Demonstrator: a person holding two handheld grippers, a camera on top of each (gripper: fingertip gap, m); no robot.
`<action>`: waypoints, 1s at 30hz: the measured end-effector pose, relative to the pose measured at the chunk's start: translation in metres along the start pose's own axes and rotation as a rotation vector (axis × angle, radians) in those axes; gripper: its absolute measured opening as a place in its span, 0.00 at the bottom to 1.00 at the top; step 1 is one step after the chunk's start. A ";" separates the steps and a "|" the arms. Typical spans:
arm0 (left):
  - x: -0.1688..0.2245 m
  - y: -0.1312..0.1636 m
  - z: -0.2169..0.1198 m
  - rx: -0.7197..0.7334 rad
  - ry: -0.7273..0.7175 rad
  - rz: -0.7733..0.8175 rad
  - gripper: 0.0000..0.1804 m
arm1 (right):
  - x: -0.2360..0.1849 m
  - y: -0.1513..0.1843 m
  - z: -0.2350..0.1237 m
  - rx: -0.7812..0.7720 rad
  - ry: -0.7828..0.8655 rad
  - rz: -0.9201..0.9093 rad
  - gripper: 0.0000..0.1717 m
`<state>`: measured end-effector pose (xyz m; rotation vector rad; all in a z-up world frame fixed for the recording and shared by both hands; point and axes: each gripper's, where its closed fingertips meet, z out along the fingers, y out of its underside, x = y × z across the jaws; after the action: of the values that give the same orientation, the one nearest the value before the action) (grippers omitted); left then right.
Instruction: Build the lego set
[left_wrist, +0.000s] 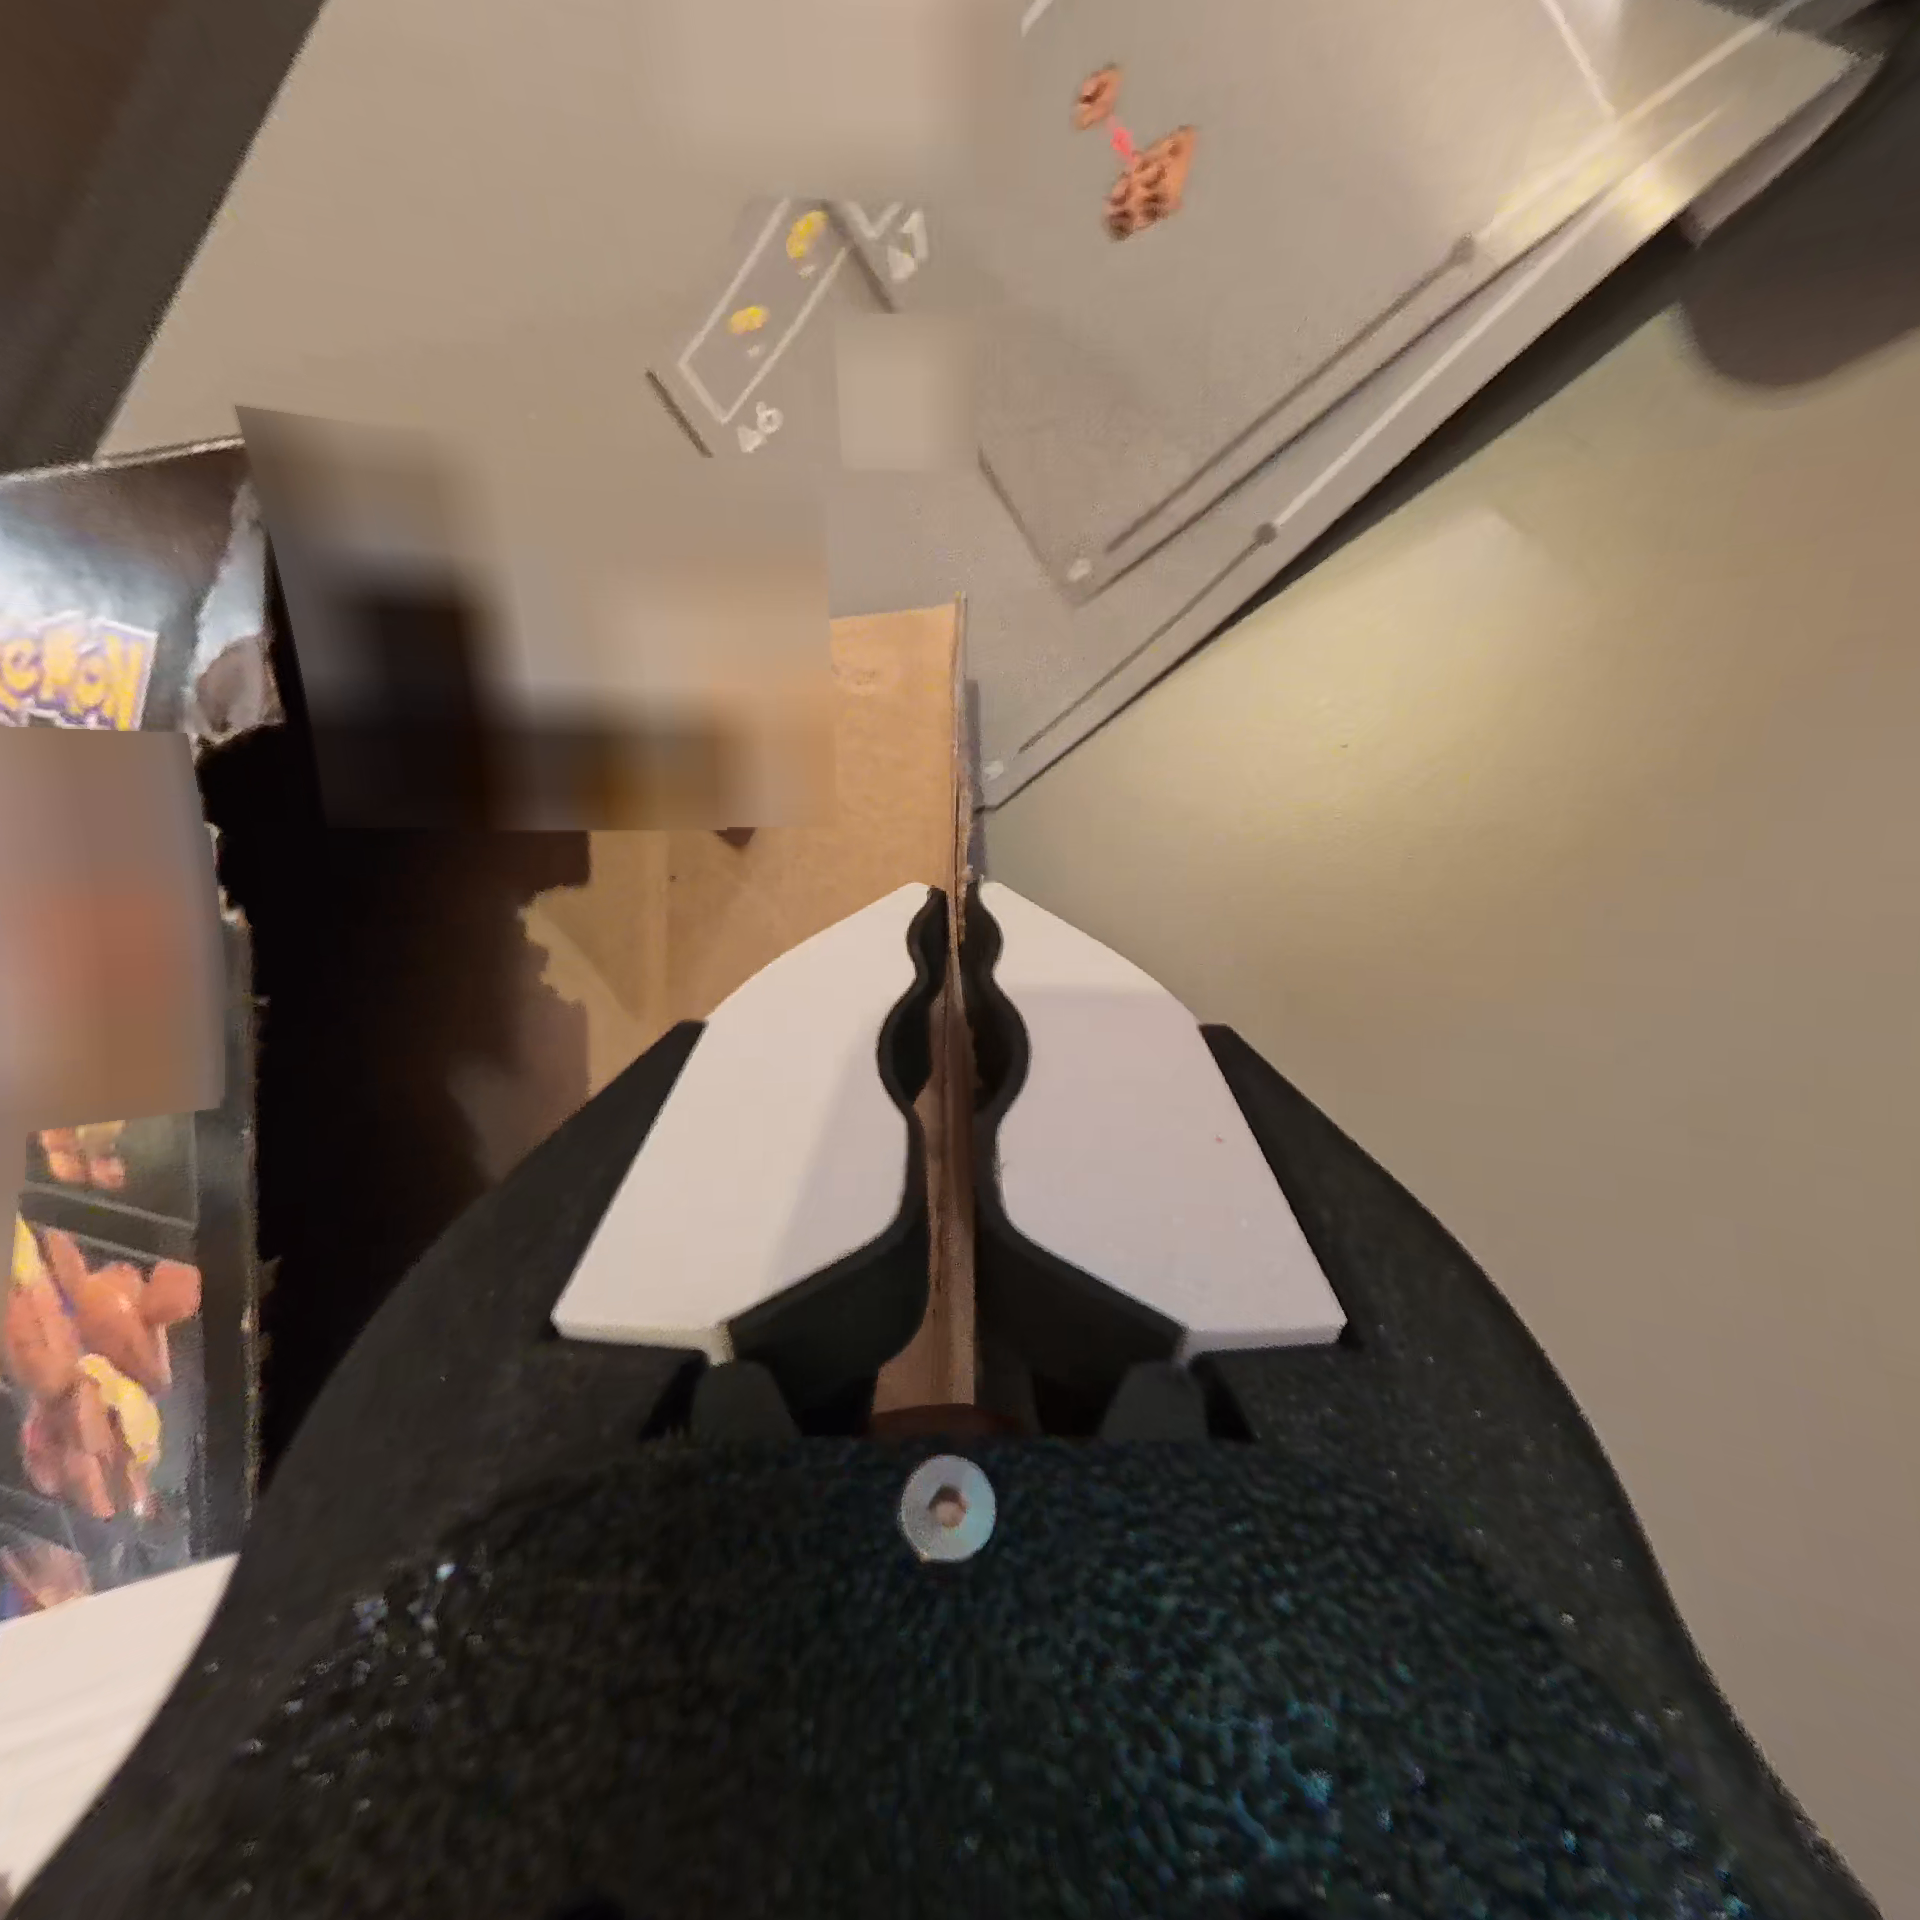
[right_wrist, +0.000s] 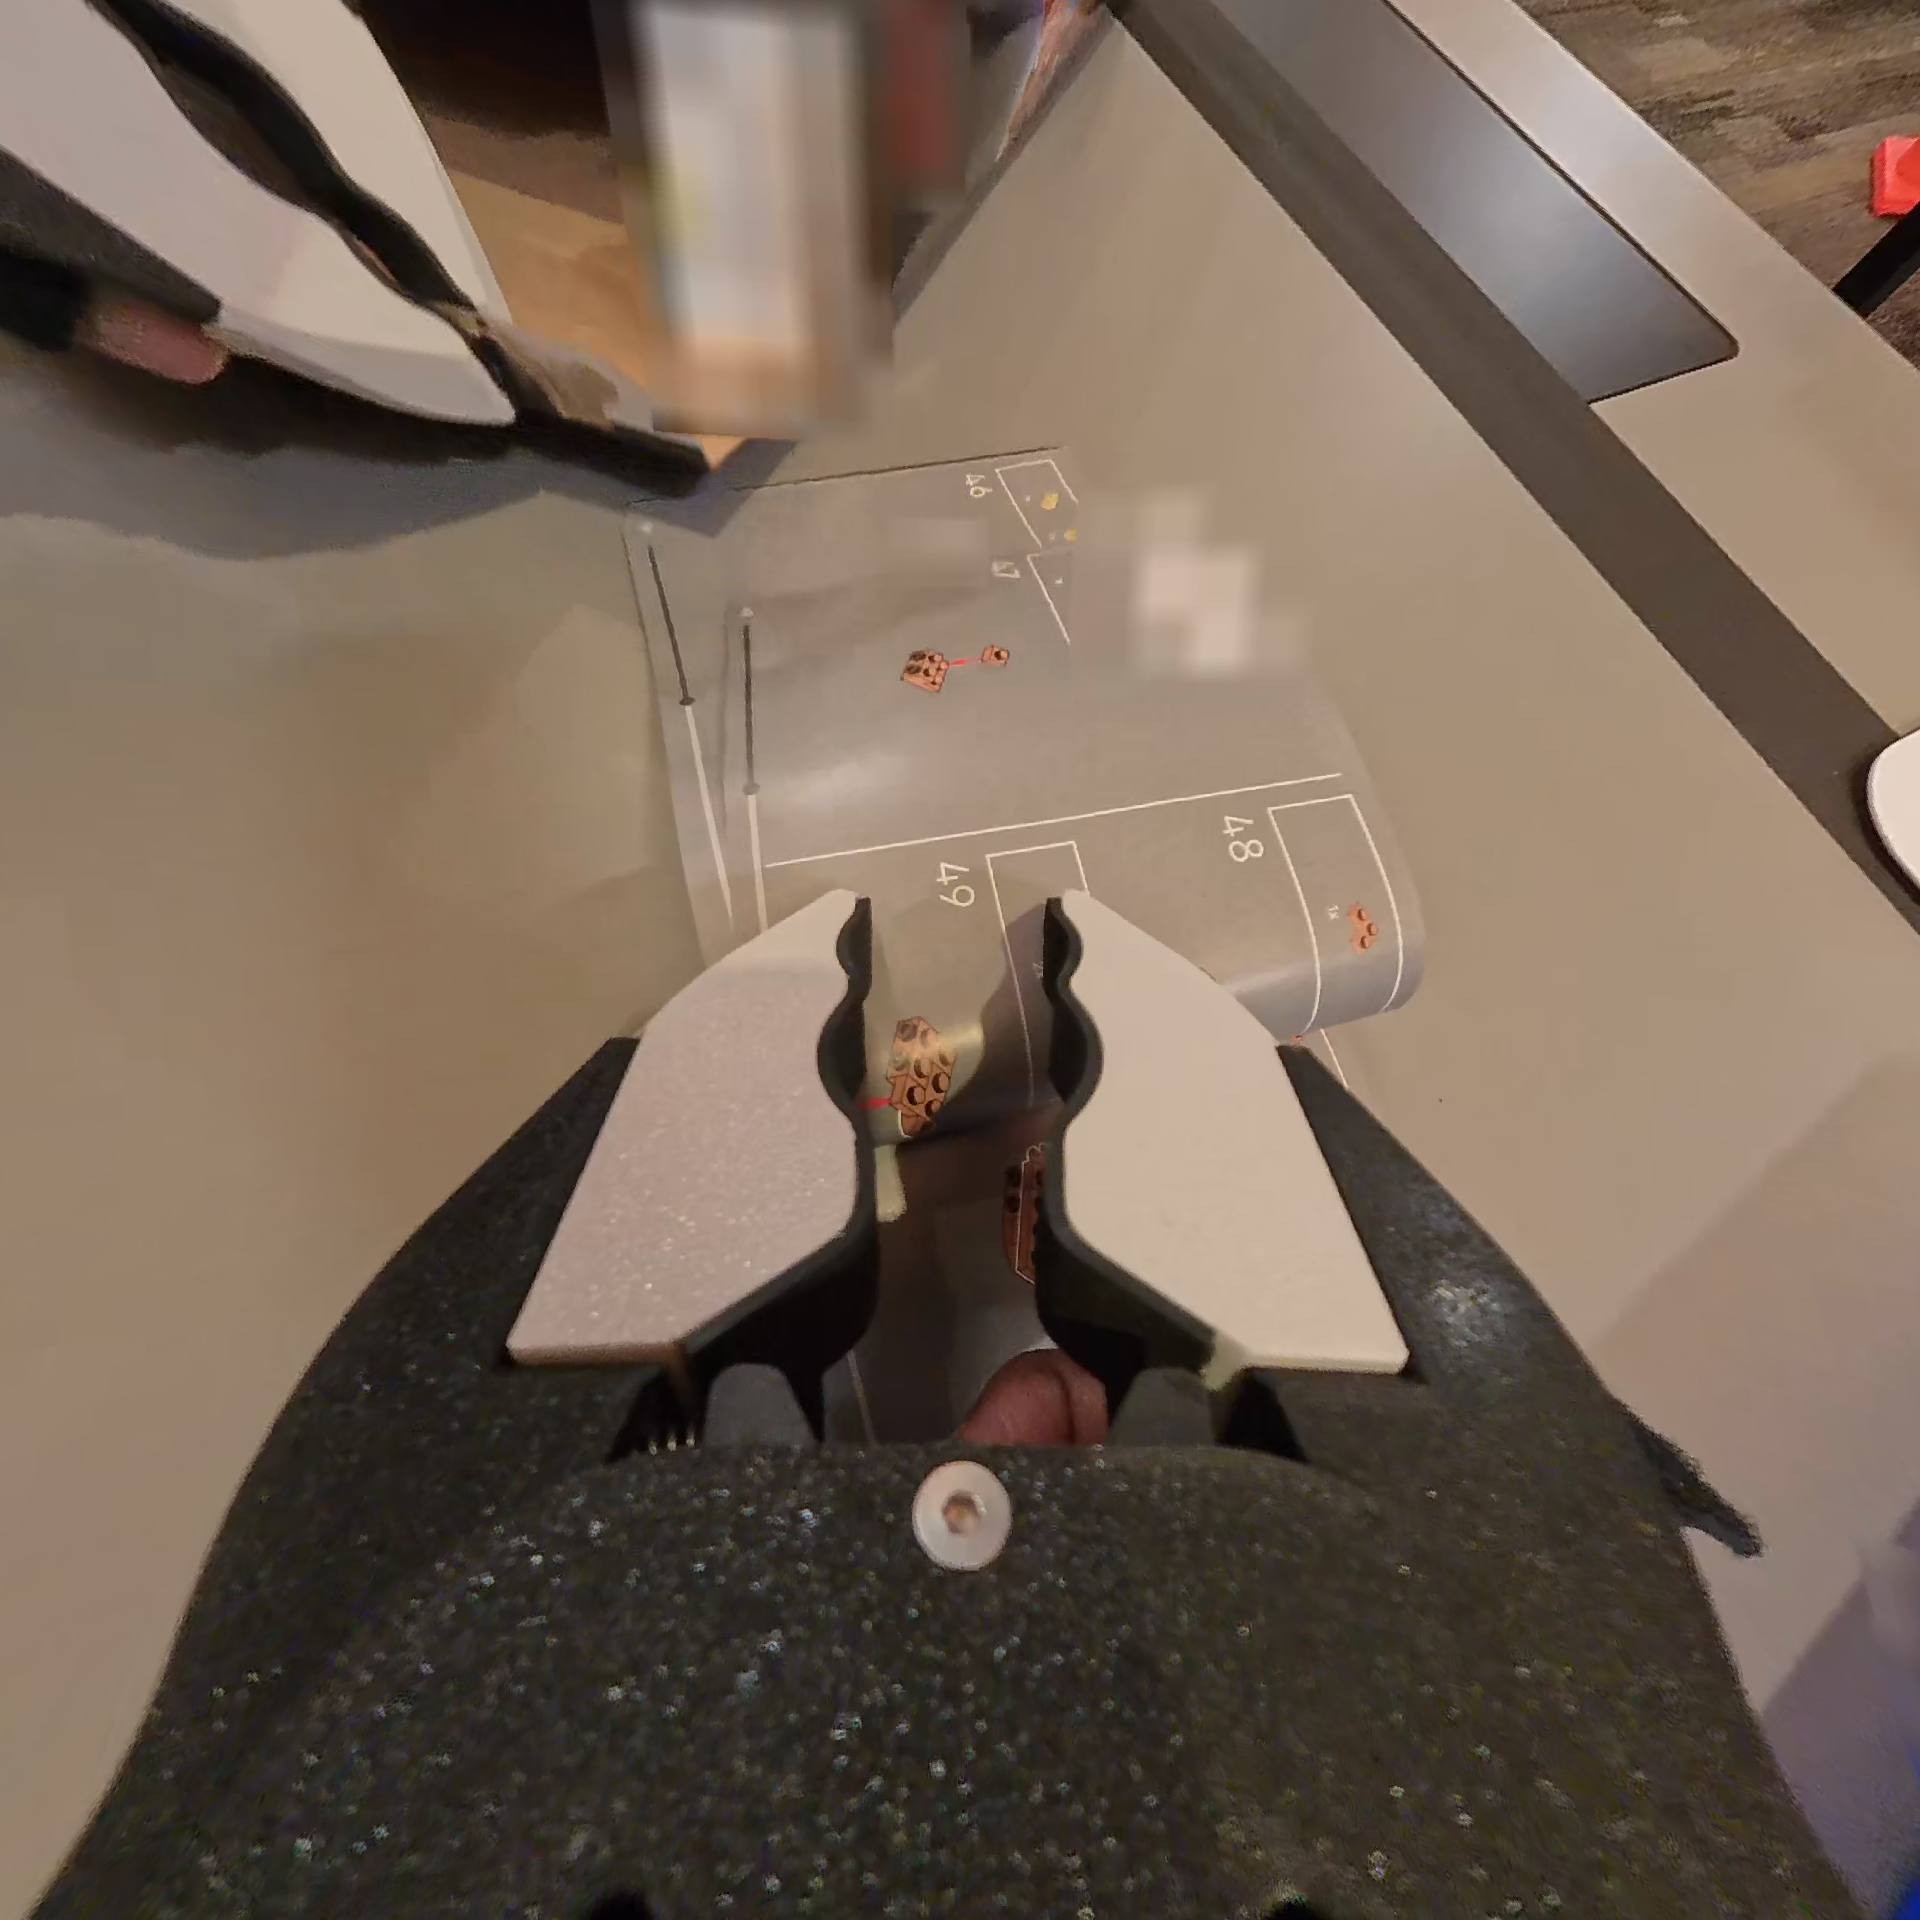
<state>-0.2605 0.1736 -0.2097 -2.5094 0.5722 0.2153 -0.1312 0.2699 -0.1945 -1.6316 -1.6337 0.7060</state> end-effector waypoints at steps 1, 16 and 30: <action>-0.003 0.001 -0.002 0.005 -0.006 -0.008 0.01 | 0.000 0.000 0.000 -0.002 0.000 -0.001 0.18; 0.022 -0.023 0.019 0.051 0.004 0.111 0.02 | -0.014 -0.014 0.018 -0.034 -0.030 -0.054 0.19; 0.024 -0.021 0.024 0.044 0.025 0.102 0.02 | 0.008 0.018 -0.023 -0.111 -0.018 -0.053 0.20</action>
<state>-0.2307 0.1940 -0.2263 -2.4465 0.7087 0.2073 -0.1015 0.2769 -0.1939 -1.6576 -1.7498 0.6139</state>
